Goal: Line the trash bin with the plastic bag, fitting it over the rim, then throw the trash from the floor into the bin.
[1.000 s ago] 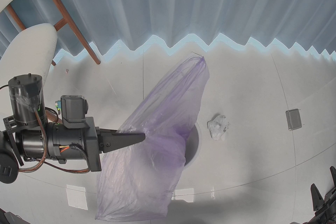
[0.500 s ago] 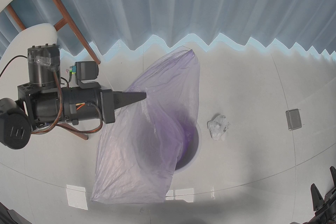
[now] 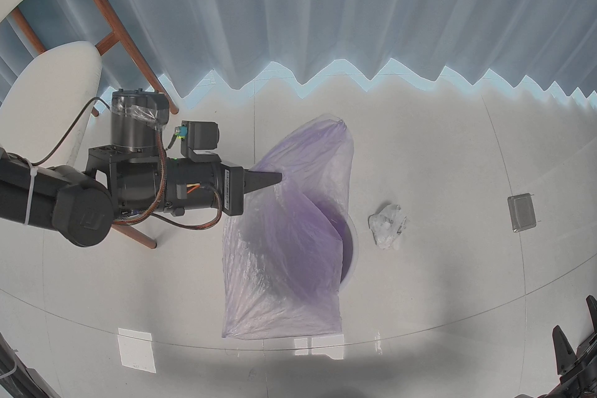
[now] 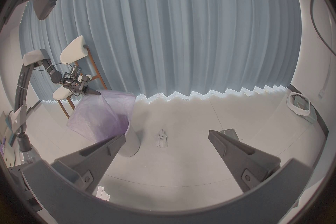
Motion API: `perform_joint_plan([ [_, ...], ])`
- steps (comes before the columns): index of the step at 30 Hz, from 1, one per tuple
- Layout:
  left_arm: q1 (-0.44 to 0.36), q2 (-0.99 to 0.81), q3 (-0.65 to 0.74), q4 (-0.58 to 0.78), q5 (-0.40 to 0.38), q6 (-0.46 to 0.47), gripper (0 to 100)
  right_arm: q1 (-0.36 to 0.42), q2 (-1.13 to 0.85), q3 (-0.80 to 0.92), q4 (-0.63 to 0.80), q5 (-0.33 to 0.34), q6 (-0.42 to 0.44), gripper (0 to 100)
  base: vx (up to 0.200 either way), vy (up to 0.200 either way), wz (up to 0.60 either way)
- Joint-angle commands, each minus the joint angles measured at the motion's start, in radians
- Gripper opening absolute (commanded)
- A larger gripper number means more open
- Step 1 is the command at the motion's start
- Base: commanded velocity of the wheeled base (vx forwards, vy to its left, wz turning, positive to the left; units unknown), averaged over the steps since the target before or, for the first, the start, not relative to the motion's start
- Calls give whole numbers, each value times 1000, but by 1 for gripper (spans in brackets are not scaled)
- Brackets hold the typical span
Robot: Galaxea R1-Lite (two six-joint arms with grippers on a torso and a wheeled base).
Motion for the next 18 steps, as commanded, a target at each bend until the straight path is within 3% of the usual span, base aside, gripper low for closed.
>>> perform_joint_plan([
  [1, 0, 43, 4, 3, 2, 0, 0, 0, -17, 18, 0, -1, 0, 100, 0, 0, 0],
  [5, 6, 68, 7, 4, 37, 2, 0, 0, -17, 18, 0, 0, 0, 100, 0, 0, 0],
  [12, 140, 71, -24, 6, 62, 88, 0, 0, -17, 18, 0, 0, -2, 100, 0, 0, 0],
  [18, 151, 69, -55, 38, 195, 143, 0, 0, -17, 18, 0, 2, -5, 100, 0, 0, 0],
])
